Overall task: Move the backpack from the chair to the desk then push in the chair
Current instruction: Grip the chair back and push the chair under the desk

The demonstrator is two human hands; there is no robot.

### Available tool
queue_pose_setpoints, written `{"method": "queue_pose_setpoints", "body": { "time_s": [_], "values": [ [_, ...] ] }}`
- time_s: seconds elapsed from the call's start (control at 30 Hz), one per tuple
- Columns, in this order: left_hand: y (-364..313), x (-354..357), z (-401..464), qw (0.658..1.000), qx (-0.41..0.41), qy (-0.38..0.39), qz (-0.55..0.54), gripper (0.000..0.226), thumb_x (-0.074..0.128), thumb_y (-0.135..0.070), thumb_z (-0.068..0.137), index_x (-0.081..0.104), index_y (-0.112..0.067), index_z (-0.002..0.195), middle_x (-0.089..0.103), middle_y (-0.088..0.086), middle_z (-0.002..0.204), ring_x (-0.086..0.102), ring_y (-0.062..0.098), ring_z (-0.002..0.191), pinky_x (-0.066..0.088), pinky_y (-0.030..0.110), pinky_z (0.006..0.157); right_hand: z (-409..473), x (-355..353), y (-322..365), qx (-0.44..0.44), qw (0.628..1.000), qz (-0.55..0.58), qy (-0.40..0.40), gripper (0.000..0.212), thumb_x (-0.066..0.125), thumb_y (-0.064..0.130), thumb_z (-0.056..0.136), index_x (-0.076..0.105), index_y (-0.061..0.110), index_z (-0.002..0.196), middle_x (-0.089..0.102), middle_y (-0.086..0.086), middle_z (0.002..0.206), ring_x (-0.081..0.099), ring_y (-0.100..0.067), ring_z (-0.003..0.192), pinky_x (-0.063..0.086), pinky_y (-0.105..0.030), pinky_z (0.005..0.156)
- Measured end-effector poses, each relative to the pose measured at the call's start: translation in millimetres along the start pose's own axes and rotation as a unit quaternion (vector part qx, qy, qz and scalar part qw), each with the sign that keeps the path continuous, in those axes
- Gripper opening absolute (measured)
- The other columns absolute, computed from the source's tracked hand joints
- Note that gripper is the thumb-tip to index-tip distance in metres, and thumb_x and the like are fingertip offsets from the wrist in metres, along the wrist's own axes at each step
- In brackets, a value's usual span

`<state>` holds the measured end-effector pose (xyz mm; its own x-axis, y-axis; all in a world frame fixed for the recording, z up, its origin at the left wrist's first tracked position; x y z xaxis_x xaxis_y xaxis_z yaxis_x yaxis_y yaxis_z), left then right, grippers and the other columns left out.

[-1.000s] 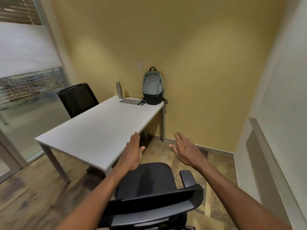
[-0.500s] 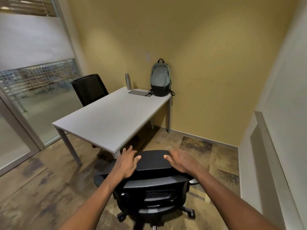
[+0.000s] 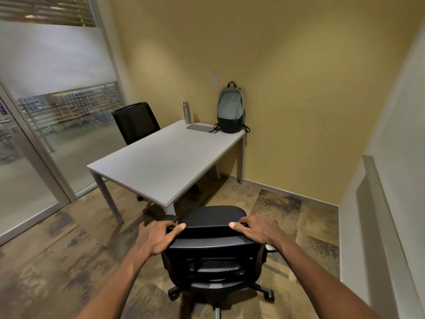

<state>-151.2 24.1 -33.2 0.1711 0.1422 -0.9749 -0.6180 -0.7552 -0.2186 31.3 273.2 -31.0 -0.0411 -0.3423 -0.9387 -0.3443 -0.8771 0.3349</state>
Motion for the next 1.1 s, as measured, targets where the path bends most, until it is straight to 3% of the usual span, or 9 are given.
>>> {"method": "queue_pose_setpoints", "body": {
  "time_s": [0.07, 0.17, 0.3, 0.4, 0.63, 0.7, 0.9, 1.1],
  "values": [
    [8.5, -6.6, -1.9, 0.999, -0.03, -0.039, 0.007, 0.098, 0.001, -0.097, 0.069, 0.071, -0.044, 0.112, 0.073, -0.011, 0.114, 0.064, 0.017, 0.111, 0.045, 0.054, 0.102, -2.2, 2.2, 4.0, -0.016, 0.999, -0.02, 0.02, 0.09, 0.022, 0.094, 0.075, 0.064, 0.034, 0.127, 0.072, 0.001, 0.115, 0.065, -0.022, 0.107, 0.047, -0.038, 0.085],
    [15.7, -9.1, -4.1, 0.996, -0.051, -0.072, -0.006, 0.101, -0.001, -0.098, 0.067, 0.073, -0.042, 0.109, 0.075, -0.008, 0.106, 0.067, 0.018, 0.101, 0.052, 0.048, 0.094, -8.4, 8.2, 14.4, -0.042, 0.997, -0.03, 0.054, 0.097, 0.03, 0.097, 0.07, 0.056, 0.031, 0.137, 0.069, 0.002, 0.126, 0.062, -0.022, 0.117, 0.046, -0.041, 0.097],
    [18.2, -12.9, -0.8, 0.995, -0.042, -0.091, -0.006, 0.099, -0.001, -0.098, 0.069, 0.075, -0.042, 0.1, 0.073, -0.009, 0.085, 0.067, 0.015, 0.083, 0.055, 0.04, 0.084, -12.9, 10.7, 20.5, -0.042, 0.996, -0.026, 0.071, 0.098, 0.04, 0.095, 0.068, 0.055, 0.027, 0.137, 0.07, -0.001, 0.123, 0.062, -0.023, 0.115, 0.046, -0.042, 0.097],
    [14.1, -13.9, 0.7, 0.995, -0.039, -0.097, 0.009, 0.098, 0.0, -0.097, 0.07, 0.076, -0.039, 0.092, 0.069, -0.009, 0.076, 0.066, 0.015, 0.08, 0.055, 0.041, 0.082, -15.8, 11.5, 17.7, -0.035, 0.997, -0.029, 0.063, 0.098, 0.041, 0.096, 0.066, 0.058, 0.027, 0.133, 0.071, -0.001, 0.115, 0.064, -0.023, 0.109, 0.046, -0.04, 0.09],
    [-11.2, -12.7, -6.5, 0.994, -0.032, -0.105, -0.002, 0.099, 0.0, -0.096, 0.071, 0.076, -0.036, 0.089, 0.065, -0.012, 0.07, 0.06, 0.011, 0.071, 0.053, 0.036, 0.076, -19.4, 5.9, -3.6, -0.016, 0.998, -0.032, 0.044, 0.108, 0.034, 0.106, 0.053, 0.061, 0.031, 0.126, 0.069, 0.006, 0.097, 0.064, -0.018, 0.095, 0.038, -0.032, 0.074],
    [-16.4, -11.9, -7.4, 0.994, -0.034, -0.099, -0.009, 0.1, 0.0, -0.097, 0.07, 0.076, -0.035, 0.088, 0.066, -0.009, 0.07, 0.063, 0.014, 0.074, 0.055, 0.04, 0.08, -21.4, 5.5, -8.7, -0.012, 0.999, -0.026, 0.04, 0.108, 0.034, 0.106, 0.053, 0.062, 0.032, 0.126, 0.07, 0.007, 0.098, 0.063, -0.017, 0.094, 0.037, -0.031, 0.073],
    [-28.2, -9.3, 0.1, 0.996, -0.034, -0.087, -0.003, 0.103, -0.001, -0.098, 0.069, 0.077, -0.037, 0.097, 0.071, -0.009, 0.078, 0.065, 0.014, 0.081, 0.053, 0.048, 0.088, -27.7, -1.9, -18.5, -0.011, 1.0, -0.008, 0.027, 0.103, 0.037, 0.106, 0.053, 0.064, 0.033, 0.121, 0.058, 0.018, 0.075, 0.059, -0.01, 0.08, 0.034, -0.026, 0.065],
    [-39.8, -5.9, 15.6, 0.997, -0.031, -0.075, -0.015, 0.104, -0.001, -0.098, 0.068, 0.077, -0.035, 0.095, 0.065, -0.011, 0.068, 0.06, 0.008, 0.071, 0.054, 0.048, 0.088, -24.2, -7.3, -34.5, -0.005, 1.0, -0.005, 0.025, 0.103, 0.038, 0.103, 0.058, 0.061, 0.032, 0.128, 0.07, 0.011, 0.105, 0.063, -0.01, 0.096, 0.041, -0.03, 0.078]
  ]
}}
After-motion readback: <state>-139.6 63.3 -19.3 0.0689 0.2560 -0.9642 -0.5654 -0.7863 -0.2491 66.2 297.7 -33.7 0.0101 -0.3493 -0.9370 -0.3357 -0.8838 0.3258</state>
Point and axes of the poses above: each hand's wrist, its own z-axis towards the middle knuckle, its own x-axis out of the palm, y = z × x, the point moved 9 cm from there along z, towards the middle knuckle
